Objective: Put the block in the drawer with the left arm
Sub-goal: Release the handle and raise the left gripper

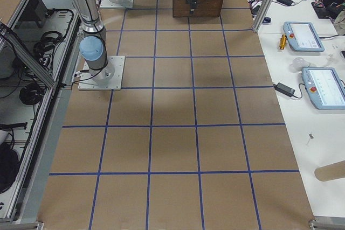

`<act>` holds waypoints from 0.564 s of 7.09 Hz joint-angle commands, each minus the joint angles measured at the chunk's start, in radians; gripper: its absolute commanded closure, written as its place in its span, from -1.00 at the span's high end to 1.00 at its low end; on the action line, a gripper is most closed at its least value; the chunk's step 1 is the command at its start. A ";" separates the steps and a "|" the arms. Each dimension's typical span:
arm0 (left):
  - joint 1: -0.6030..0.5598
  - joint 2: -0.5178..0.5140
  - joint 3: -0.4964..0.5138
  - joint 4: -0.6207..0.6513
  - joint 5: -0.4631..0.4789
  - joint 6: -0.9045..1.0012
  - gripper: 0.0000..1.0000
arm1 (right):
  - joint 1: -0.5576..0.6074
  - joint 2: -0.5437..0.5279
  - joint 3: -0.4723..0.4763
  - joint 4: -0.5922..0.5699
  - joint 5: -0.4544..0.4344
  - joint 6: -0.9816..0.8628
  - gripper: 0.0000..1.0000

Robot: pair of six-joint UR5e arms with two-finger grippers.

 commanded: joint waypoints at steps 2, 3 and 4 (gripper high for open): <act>-0.004 0.209 -0.014 -0.161 0.026 -0.007 1.00 | 0.000 0.000 0.000 0.000 0.001 0.001 1.00; -0.006 0.275 -0.027 -0.210 0.028 -0.012 1.00 | 0.000 0.000 0.000 0.000 0.000 -0.001 1.00; -0.008 0.339 -0.040 -0.253 0.028 -0.029 1.00 | 0.000 0.000 0.000 0.000 0.000 0.001 1.00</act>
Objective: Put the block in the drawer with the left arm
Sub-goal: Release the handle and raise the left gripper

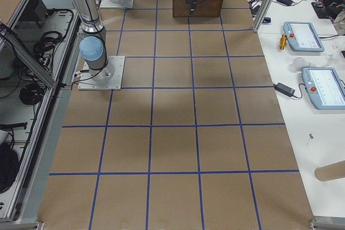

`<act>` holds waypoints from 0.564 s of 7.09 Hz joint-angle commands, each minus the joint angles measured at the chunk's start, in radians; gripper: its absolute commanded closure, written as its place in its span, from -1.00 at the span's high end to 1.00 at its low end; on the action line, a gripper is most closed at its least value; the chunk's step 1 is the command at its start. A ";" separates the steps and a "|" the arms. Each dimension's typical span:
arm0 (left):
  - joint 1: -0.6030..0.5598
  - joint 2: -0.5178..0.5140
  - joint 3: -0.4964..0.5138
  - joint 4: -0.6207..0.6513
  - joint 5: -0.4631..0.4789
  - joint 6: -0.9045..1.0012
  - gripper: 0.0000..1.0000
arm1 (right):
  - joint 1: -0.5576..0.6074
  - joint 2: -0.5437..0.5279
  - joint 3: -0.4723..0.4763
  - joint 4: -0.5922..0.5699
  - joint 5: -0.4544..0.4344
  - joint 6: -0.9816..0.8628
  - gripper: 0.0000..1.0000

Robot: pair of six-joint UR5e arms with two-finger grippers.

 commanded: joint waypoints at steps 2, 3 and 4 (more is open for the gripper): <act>-0.005 0.184 -0.071 -0.079 0.032 -0.038 1.00 | 0.000 0.000 0.000 0.000 0.000 0.001 1.00; -0.014 0.205 -0.091 -0.076 0.033 -0.081 1.00 | 0.000 0.000 0.000 0.000 0.000 -0.001 1.00; -0.077 0.216 -0.092 -0.077 0.030 -0.205 1.00 | 0.000 0.000 0.000 0.000 0.000 0.001 1.00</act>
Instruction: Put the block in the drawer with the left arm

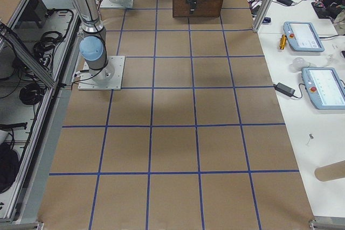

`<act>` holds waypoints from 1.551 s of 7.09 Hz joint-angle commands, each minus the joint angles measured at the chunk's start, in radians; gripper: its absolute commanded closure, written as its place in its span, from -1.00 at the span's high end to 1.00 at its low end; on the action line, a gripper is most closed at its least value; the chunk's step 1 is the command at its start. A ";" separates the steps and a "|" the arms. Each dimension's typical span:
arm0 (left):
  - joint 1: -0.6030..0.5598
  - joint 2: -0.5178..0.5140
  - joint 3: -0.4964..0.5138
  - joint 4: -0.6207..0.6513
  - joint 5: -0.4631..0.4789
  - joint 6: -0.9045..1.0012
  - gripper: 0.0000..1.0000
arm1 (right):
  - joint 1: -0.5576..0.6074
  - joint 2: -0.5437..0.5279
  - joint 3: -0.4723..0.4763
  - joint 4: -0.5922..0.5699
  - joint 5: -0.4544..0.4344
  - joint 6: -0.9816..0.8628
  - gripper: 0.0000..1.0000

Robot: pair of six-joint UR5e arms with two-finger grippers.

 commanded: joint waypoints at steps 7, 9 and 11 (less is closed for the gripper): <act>-0.567 -0.021 -0.012 0.157 0.199 -0.687 1.00 | 0.000 0.000 0.000 0.000 0.000 0.001 1.00; -0.586 -0.029 -0.009 0.159 0.198 -0.684 1.00 | 0.000 0.000 0.000 0.000 0.001 0.001 1.00; -0.595 -0.037 -0.013 0.186 0.197 -0.685 1.00 | 0.000 0.000 0.000 0.000 0.000 -0.001 1.00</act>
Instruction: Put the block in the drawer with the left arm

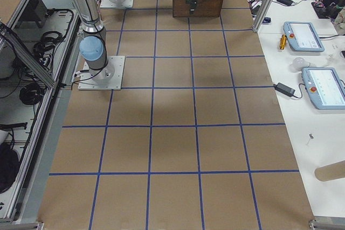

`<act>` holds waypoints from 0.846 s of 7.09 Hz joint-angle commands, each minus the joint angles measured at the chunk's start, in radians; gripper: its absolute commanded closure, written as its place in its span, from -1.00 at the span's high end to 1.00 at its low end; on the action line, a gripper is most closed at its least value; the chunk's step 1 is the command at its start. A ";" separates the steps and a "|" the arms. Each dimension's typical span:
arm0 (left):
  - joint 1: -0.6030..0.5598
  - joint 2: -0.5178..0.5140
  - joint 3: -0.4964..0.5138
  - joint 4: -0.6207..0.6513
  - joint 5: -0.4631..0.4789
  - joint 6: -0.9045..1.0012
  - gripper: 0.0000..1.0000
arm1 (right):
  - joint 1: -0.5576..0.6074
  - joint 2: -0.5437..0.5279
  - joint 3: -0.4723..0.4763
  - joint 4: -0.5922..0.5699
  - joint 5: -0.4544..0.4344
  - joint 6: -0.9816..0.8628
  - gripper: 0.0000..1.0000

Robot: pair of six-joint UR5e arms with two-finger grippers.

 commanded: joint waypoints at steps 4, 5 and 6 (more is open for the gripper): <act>-0.046 -0.026 -0.006 0.031 -0.003 0.005 1.00 | 0.000 0.000 0.000 0.000 0.000 0.000 1.00; -0.048 -0.024 -0.006 0.031 -0.001 0.006 1.00 | 0.000 0.000 0.000 0.000 0.000 0.000 1.00; -0.048 -0.023 -0.006 0.031 0.000 0.005 1.00 | 0.000 0.000 0.000 0.000 0.001 0.001 1.00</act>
